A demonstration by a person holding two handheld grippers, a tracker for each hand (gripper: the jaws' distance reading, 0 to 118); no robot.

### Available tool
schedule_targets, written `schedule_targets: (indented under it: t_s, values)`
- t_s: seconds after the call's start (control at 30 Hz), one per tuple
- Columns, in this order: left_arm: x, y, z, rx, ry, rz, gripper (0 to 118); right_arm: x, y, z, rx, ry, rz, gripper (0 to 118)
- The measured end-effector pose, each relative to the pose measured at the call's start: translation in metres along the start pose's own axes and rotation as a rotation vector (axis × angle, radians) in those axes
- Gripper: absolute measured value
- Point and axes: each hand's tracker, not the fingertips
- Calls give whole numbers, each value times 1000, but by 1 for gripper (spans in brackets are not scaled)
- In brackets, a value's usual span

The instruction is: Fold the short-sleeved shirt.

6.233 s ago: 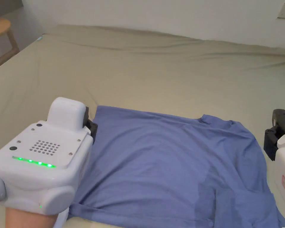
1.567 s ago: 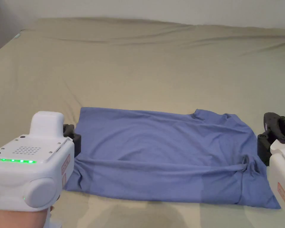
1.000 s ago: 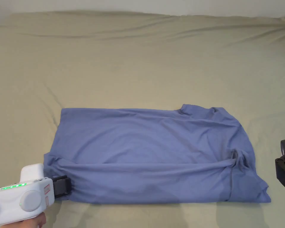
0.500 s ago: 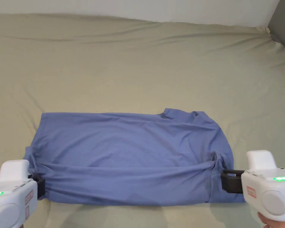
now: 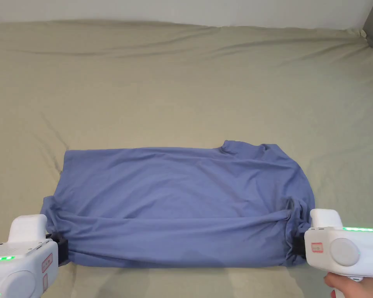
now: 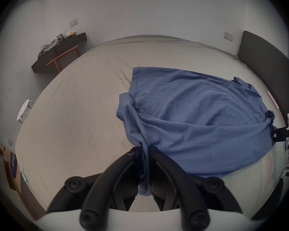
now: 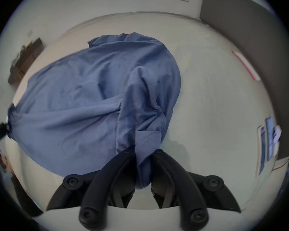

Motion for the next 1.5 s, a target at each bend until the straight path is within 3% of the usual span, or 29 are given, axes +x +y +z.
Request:
schedule_targets:
  t_s: [0.07, 0.4, 0.5, 0.77, 0.9, 0.97, 1.0, 1.03, 1.07, 1.1, 1.13, 1.17, 1.23, 1.33, 1.5]
  values:
    - [-1, 1, 4, 0, -5, 3, 10, -2, 1, 7, 3, -13, 48, 18]
    - [-21, 6, 67, 46, -42, -23, 10, 15, -6, 117, 72, 31, 35, 18]
    - [-28, -17, 79, 5, -62, -26, 10, 19, -25, 134, 19, 50, -17, 18]
    - [-35, -91, 53, -174, -49, -41, 10, 18, -102, 94, -135, 39, -70, 18]
    - [-35, -106, 33, -220, -57, -15, 10, 15, -120, 58, -170, 10, -55, 18]
    - [-37, -104, 30, -205, -72, 2, 11, 13, -120, 54, -171, 1, -68, 29]
    - [-37, -101, 30, -209, -73, 6, 11, 12, -119, 57, -160, -42, -87, 43]
    - [-36, -99, 32, -211, -73, 3, 21, 13, -117, 60, -155, -100, -79, 72]
    - [-36, -97, 34, -204, -69, -8, 40, 15, -115, 60, -155, -151, -59, 90]
    - [-35, -94, 36, -184, -25, -40, 68, 20, -113, 63, -143, -142, -60, 100]
    - [-34, -89, 38, -175, 17, -63, 103, 25, -109, 69, -119, -114, -85, 101]
    - [-37, -84, 43, -168, 42, -79, 117, 28, -104, 77, -74, -82, -113, 101]
    - [-36, -70, 62, -67, -21, -11, 115, 33, -90, 103, 30, -44, -128, 101]
    - [-36, -36, 100, 133, -88, 55, 114, 25, -61, 153, 242, -70, -75, 101]
    - [-17, 27, 184, 528, -41, 29, 114, -7, -25, 247, 608, -92, 0, 101]
